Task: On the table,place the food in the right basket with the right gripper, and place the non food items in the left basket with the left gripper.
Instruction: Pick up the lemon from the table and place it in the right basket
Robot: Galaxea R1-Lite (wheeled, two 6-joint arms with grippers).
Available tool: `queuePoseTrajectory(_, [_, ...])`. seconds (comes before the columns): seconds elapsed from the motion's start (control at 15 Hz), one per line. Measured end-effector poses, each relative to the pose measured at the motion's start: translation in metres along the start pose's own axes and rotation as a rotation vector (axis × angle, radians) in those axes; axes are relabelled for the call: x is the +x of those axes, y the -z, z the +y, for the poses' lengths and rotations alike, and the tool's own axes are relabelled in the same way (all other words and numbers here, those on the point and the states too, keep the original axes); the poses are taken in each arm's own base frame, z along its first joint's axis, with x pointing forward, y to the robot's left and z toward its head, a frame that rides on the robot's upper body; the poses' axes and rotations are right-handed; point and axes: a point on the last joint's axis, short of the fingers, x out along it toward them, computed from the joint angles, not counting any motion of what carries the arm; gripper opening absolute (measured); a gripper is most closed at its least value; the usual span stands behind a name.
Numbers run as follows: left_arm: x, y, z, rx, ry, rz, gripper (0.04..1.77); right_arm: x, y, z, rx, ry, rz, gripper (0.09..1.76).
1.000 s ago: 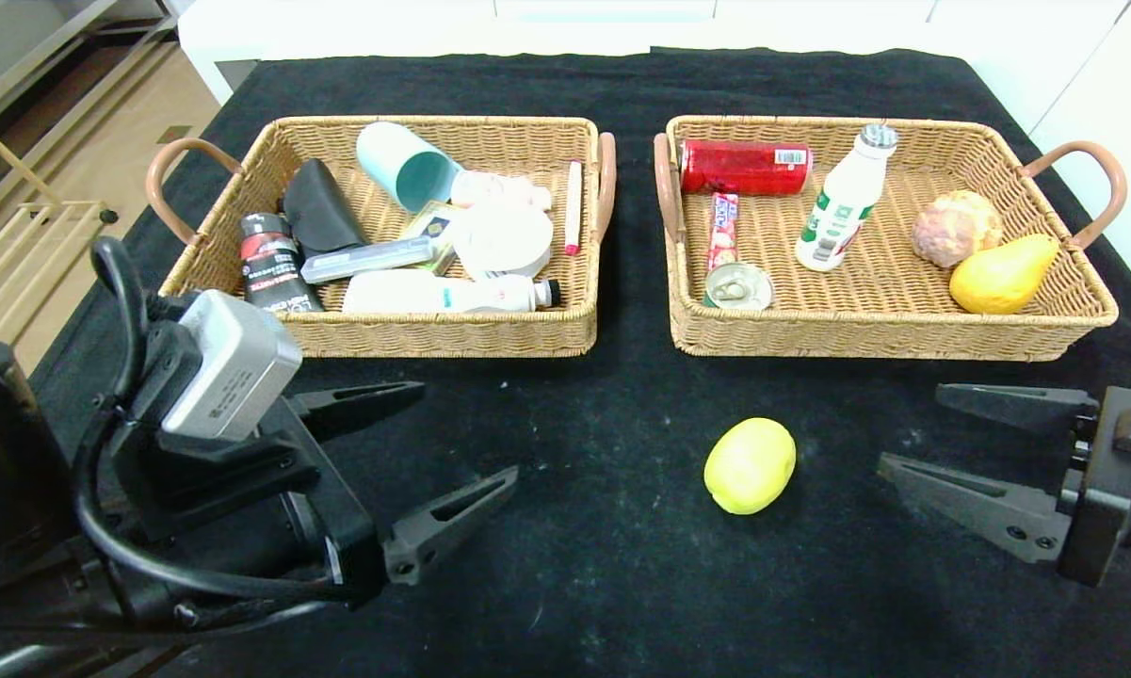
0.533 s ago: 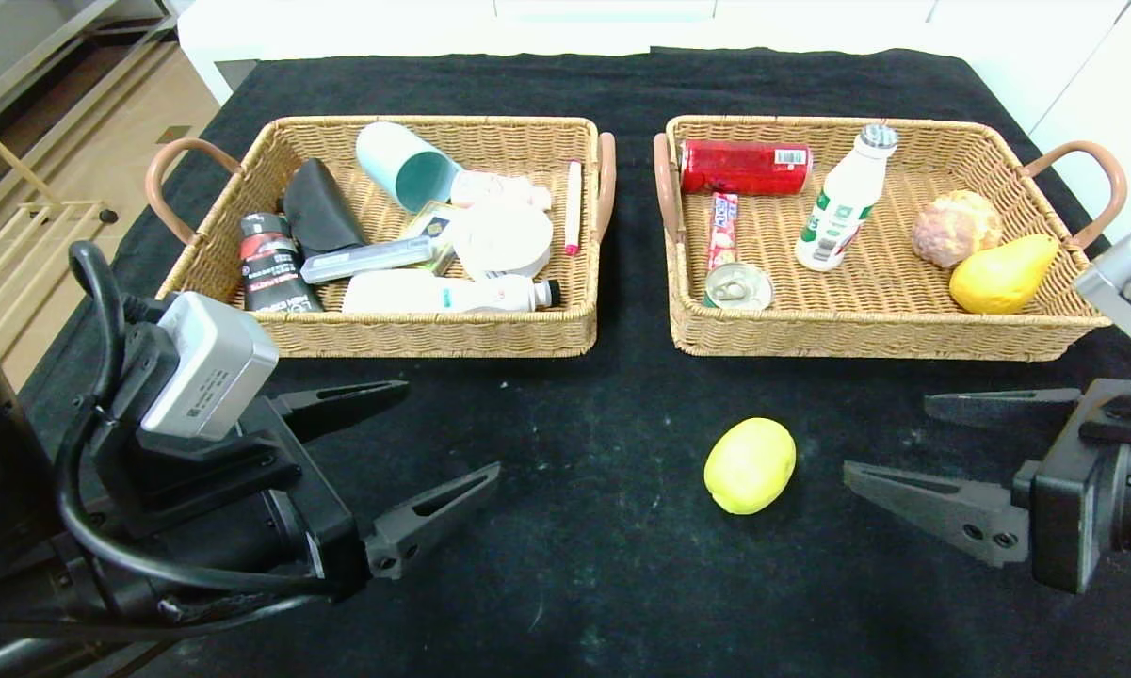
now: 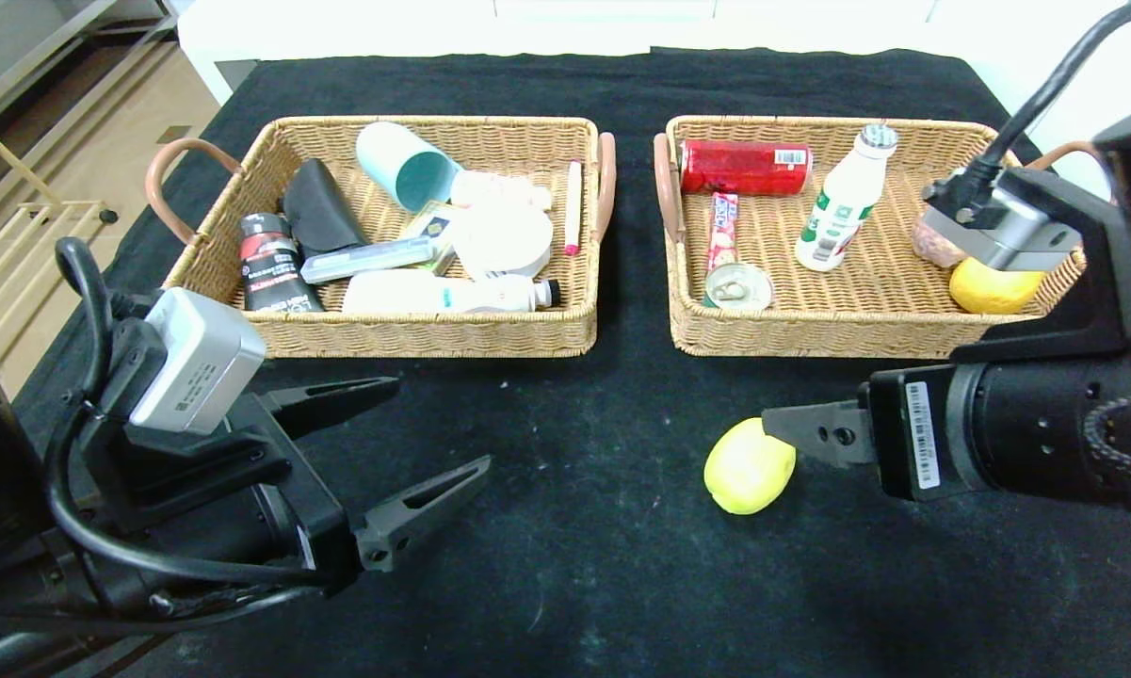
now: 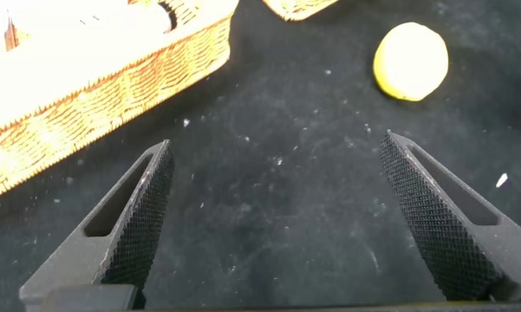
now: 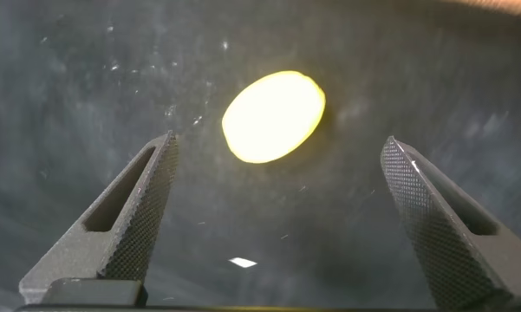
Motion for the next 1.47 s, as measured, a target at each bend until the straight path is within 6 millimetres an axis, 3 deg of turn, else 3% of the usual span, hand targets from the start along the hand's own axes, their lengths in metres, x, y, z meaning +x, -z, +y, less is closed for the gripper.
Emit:
queuePoseTrajectory(0.27, [0.002,0.002,0.002,-0.002,-0.009,0.007,1.72,0.026,-0.008,0.016,0.097,0.113,0.016,1.71])
queuePoseTrajectory(0.73, [0.003,0.003,0.003,-0.003,-0.011,0.015,1.72,0.068,0.0,0.026,0.091,0.26,0.044,1.71])
queuePoseTrajectory(1.47, [0.003,0.003,0.003,-0.001,-0.011,0.016,1.72,0.097,0.014,0.039,0.114,0.289,0.09,1.71])
